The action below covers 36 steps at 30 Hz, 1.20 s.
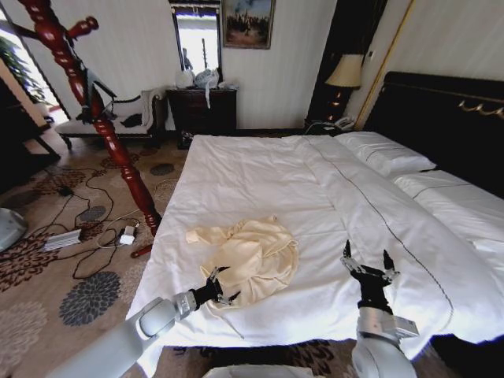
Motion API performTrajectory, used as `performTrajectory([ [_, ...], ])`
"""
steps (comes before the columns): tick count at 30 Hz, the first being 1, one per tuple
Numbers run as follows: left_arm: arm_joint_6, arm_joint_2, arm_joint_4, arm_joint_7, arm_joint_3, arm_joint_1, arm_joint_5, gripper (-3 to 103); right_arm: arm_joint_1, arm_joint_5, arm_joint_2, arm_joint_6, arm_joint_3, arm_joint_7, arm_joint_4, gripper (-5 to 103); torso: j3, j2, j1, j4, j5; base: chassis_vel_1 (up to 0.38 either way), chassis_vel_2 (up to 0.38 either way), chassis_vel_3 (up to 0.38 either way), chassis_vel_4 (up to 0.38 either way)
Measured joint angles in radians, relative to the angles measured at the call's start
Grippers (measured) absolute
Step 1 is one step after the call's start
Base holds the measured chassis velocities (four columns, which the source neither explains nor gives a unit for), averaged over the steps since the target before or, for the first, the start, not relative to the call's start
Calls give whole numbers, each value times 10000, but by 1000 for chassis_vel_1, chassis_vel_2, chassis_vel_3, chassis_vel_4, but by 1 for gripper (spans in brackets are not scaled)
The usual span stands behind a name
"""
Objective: Pick up the clothes from the bed and hang them on the clothes hanger.
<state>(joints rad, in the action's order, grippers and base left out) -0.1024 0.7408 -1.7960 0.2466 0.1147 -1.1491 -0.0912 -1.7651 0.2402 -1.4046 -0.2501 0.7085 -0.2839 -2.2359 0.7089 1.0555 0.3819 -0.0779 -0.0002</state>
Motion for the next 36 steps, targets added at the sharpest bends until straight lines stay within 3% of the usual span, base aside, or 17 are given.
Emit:
performTrajectory([
  [2, 6, 56, 37, 0, -18, -40, 62, 100, 2, 9, 27, 3, 0, -9, -2, 100, 0, 0, 0, 0, 0, 0, 0, 0, 0],
  [6, 62, 177, 39, -45, -64, -170, 265, 81, 42, 17, 59, 32, -33, -51, -5, 100, 0, 1, 0, 0, 1, 0, 0, 0, 0],
  [8, 83, 212, 38, -89, -116, -194, 271, 81, 58, 21, 69, 37, -34, -72, -6, 100, 0, 0, 0, 0, 1, 0, 0, 0, 0],
  [11, 128, 315, 36, -206, -307, -269, 253, 65, 76, 46, 129, 45, -30, -153, -5, 100, 1, 0, 0, 0, 1, 0, 0, 0, 0],
  [12, 128, 315, 36, -206, -307, -269, 253, 65, 76, 46, 129, 45, -30, -153, -5, 100, 1, 0, 0, 0, 1, 0, 0, 0, 0],
  [15, 161, 363, -83, -292, -567, -376, 119, 48, 81, 61, 185, 57, -9, -255, 10, 100, 0, 0, 0, 0, 1, 0, 0, 0, 0],
  [17, 167, 360, -110, -299, -605, -394, 100, 48, 81, 61, 189, 60, -9, -261, 13, 100, 0, 0, 0, 0, 1, 0, 0, 0, 0],
  [25, 263, 168, -855, -481, -1482, -790, -694, 16, 93, 61, 221, 118, -47, -305, 33, 100, 0, 0, 0, 0, 2, 0, 0, 0, 0],
  [27, 470, 100, -1408, -766, -1954, -791, -1588, 6, 90, 57, 252, 122, -58, -313, 46, 100, 0, 0, 0, 2, 2, 0, 0, 0, 0],
  [30, 737, 54, -1849, -1064, -2254, -663, -2410, 2, 85, 46, 265, 123, -72, -317, 55, 100, 1, 0, 0, 0, 1, 0, 0, 0, 0],
  [34, 1616, 55, -3002, -1952, -3153, -215, -4711, 0, 72, 6, 270, 125, -153, -324, 65, 100, 1, 0, 0, -1, 2, 0, 0, 0, 0],
  [35, 1616, 55, -3002, -1952, -3153, -215, -4711, 0, 72, 6, 270, 125, -153, -324, 65, 100, 1, 0, 0, -1, 2, 0, 0, 0, 0],
  [36, 1894, 87, -3393, -2233, -3616, -42, -5619, 0, 58, -4, 280, 125, -179, -329, 66, 100, 0, 0, 0, -1, 3, 0, 0, 0, 0],
])
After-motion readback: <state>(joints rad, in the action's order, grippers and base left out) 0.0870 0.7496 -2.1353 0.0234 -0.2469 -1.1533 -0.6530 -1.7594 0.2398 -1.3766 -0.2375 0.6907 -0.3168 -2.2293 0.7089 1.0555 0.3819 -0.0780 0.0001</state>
